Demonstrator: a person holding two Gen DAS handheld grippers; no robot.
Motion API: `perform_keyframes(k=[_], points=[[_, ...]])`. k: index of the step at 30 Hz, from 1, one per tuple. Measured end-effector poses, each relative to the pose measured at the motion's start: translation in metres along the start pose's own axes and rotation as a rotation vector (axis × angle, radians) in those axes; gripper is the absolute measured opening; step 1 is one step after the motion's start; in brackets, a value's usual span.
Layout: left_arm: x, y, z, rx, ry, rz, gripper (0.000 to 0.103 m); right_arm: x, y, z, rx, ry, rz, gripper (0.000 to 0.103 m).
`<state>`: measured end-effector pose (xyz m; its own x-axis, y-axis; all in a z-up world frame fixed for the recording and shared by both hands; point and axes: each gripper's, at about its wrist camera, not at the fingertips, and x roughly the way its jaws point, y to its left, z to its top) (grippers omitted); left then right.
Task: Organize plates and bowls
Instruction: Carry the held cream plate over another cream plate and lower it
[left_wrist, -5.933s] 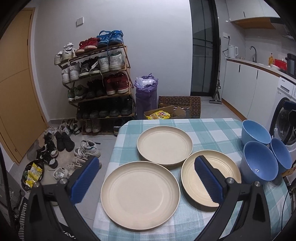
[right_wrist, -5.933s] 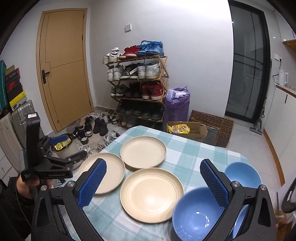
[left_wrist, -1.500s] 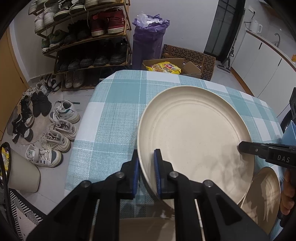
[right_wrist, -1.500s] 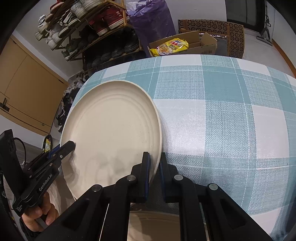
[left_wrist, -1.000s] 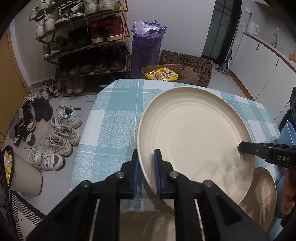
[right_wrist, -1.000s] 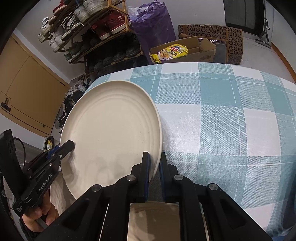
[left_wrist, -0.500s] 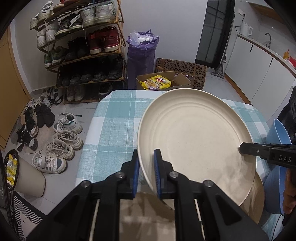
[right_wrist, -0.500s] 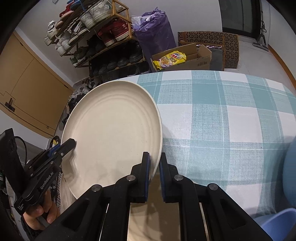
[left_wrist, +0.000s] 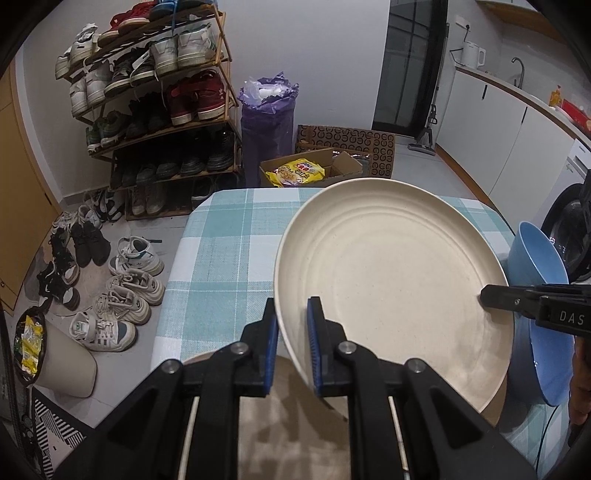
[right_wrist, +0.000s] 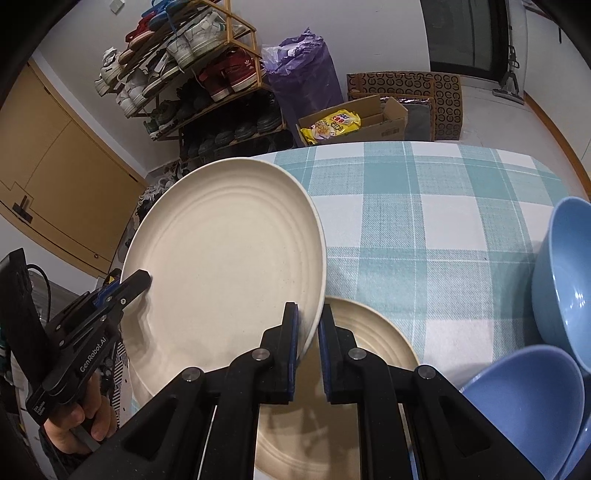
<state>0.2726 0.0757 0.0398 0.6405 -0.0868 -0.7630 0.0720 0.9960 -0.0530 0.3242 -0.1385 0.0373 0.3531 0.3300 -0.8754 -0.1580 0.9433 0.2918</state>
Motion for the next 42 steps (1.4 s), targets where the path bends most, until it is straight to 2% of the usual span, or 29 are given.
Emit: perform_keyframes(k=[21,42], points=[[-0.023,-0.031,-0.040,0.057,0.023,0.000,0.014,-0.022,-0.006,-0.055,0.013,0.026,-0.067,0.012],[-0.003,-0.042,-0.061,0.110,0.072,0.011,0.015,-0.014,-0.002,-0.105,0.005,0.034,-0.182,0.015]])
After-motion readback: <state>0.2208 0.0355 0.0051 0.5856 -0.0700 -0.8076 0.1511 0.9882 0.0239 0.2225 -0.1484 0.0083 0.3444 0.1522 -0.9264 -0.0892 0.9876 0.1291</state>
